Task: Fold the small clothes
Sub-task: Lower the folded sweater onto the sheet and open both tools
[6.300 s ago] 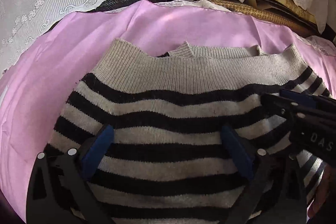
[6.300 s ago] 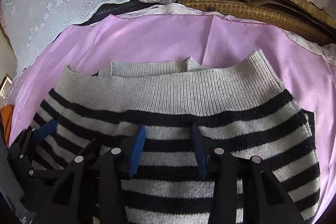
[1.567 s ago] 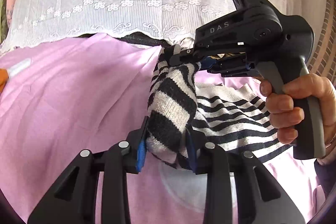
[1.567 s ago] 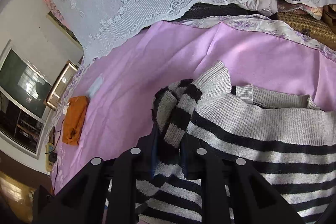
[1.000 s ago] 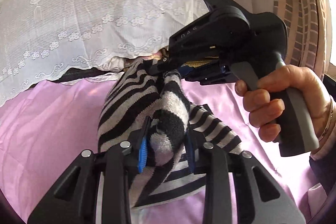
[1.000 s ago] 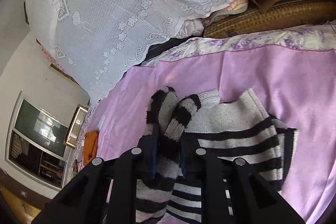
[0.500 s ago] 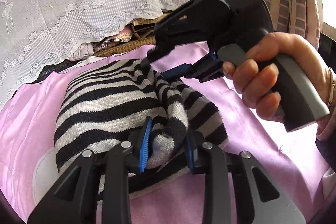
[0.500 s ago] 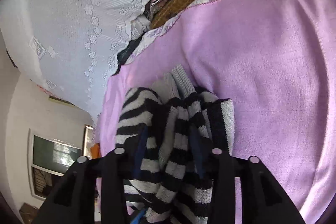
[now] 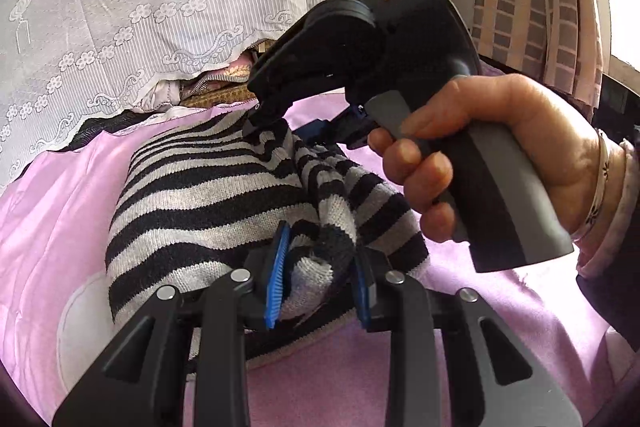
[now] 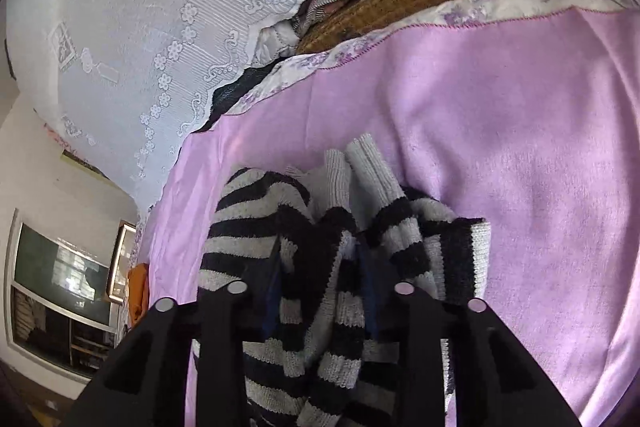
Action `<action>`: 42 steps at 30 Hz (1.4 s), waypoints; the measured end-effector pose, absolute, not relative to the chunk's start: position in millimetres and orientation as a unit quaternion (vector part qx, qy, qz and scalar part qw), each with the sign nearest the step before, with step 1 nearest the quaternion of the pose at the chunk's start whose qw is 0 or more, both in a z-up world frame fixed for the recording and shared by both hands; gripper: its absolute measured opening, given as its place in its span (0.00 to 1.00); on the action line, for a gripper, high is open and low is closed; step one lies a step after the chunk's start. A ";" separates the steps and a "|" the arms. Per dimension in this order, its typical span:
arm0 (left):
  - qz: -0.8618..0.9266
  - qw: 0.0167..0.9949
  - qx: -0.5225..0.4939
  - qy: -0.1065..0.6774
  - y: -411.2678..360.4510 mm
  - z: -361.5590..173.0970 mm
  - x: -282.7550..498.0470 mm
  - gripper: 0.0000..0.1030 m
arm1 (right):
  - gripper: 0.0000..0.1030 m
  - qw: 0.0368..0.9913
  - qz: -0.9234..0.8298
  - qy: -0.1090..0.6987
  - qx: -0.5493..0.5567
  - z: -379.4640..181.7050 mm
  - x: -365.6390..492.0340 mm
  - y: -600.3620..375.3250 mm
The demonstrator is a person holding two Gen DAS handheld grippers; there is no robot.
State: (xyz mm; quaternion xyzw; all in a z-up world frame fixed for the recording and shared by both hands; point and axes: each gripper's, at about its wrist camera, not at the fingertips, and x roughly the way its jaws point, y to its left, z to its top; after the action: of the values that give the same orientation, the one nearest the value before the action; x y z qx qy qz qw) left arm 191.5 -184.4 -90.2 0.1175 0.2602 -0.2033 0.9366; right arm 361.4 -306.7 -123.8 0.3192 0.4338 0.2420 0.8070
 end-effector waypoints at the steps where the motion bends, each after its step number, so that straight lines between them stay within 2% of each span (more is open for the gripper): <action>1: -0.205 0.937 0.113 0.260 -184.1 -87.6 190.8 0.26 | 0.27 0.814 0.245 0.425 0.310 -116.7 358.8 -307.0; 6: -0.222 0.935 0.106 0.257 -195.7 -74.7 188.4 0.26 | 0.25 0.827 0.247 0.404 0.302 -97.4 352.8 -330.2; 14: -0.233 0.922 0.138 0.275 -220.8 -103.3 188.3 0.28 | 0.25 0.806 0.211 0.442 0.332 -151.4 357.8 -356.8; 17: -0.251 0.918 0.113 0.287 -212.0 -97.6 188.1 0.30 | 0.25 0.809 0.209 0.443 0.325 -151.6 355.9 -354.9; 19: -0.268 0.914 0.091 0.292 -200.1 -90.3 182.9 0.31 | 0.29 0.808 0.207 0.445 0.328 -151.9 352.7 -356.2; 20: -0.274 0.913 0.084 0.291 -193.0 -85.7 178.5 0.33 | 0.32 0.806 0.203 0.445 0.332 -150.9 350.7 -357.7; 22: -0.271 0.919 0.079 0.277 -176.8 -74.7 169.0 0.44 | 0.35 0.809 0.189 0.447 0.332 -144.0 346.3 -360.2; 23: -0.266 0.923 0.077 0.266 -167.2 -68.6 165.0 0.49 | 0.40 0.813 0.184 0.445 0.327 -138.6 343.2 -361.1; 27: -0.228 0.941 0.064 0.241 -130.0 -48.6 169.6 0.62 | 0.41 0.844 0.150 0.425 0.292 -106.6 325.5 -362.8; 33: -0.141 0.943 0.073 0.294 -111.4 -66.8 227.1 0.62 | 0.40 0.872 0.177 0.391 0.236 -67.4 300.7 -324.2; 38: -0.141 0.934 0.045 0.326 -104.1 -101.2 242.5 0.63 | 0.40 0.850 0.216 0.422 0.231 -85.2 310.3 -282.3; 40: -0.151 0.929 0.047 0.336 -107.7 -107.9 242.3 0.63 | 0.37 0.845 0.195 0.444 0.227 -105.3 315.0 -278.8; 41: -0.151 0.929 0.055 0.334 -110.9 -110.2 241.1 0.63 | 0.30 0.840 0.192 0.451 0.231 -116.5 316.6 -280.8; 42: -0.149 0.929 0.067 0.331 -114.9 -112.9 239.1 0.63 | 0.16 0.840 0.188 0.452 0.233 -124.8 316.3 -284.8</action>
State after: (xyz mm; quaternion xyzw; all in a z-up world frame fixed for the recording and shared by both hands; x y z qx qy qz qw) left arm 239.1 -114.9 -112.9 0.0666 0.3310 -0.1494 0.9293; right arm 316.3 -284.8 -124.8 0.2334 0.4522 0.1875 0.8402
